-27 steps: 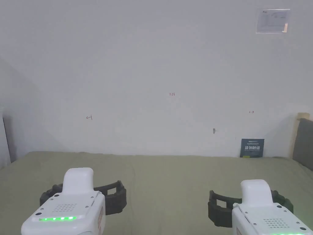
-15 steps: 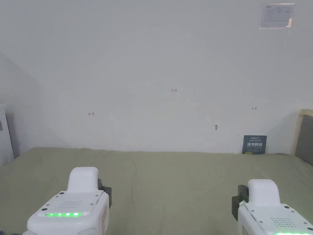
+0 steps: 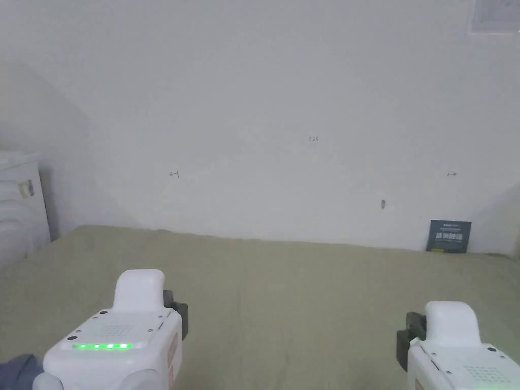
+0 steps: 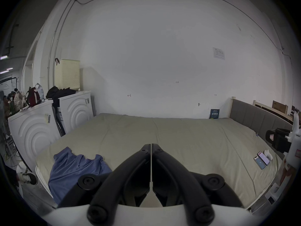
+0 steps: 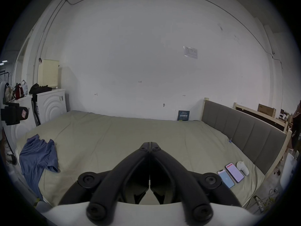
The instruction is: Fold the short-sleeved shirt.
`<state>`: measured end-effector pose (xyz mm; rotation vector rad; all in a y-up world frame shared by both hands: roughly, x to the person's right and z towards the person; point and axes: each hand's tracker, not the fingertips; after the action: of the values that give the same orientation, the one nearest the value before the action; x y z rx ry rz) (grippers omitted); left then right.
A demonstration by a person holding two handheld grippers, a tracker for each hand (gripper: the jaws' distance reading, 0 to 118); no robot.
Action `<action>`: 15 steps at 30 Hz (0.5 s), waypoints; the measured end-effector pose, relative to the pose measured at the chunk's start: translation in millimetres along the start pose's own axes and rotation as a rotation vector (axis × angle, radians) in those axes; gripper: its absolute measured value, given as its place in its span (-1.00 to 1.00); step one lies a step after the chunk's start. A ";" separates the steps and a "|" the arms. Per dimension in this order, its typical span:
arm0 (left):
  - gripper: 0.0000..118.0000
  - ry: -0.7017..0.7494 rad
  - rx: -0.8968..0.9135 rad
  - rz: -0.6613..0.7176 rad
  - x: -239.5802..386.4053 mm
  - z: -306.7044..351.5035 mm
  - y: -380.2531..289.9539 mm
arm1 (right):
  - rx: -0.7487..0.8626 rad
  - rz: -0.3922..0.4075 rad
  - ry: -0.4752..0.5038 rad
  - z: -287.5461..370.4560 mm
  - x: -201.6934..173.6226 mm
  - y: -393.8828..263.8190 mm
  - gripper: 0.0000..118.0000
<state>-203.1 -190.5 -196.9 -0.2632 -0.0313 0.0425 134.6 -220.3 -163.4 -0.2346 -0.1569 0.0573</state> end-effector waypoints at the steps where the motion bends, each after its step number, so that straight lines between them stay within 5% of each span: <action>1: -1.00 0.018 -0.007 0.003 -7.4 1.3 -0.8 | 0.002 0.009 0.019 -1.8 -9.0 -1.0 -1.00; 15: -1.00 0.454 -0.069 0.048 -165.3 78.8 -21.8 | -0.010 0.045 0.442 -29.5 -173.9 -3.7 -1.00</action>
<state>-370.2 -198.7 -119.3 -0.3381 0.4251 0.0286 -32.0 -243.6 -216.6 -0.2554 0.2878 0.0477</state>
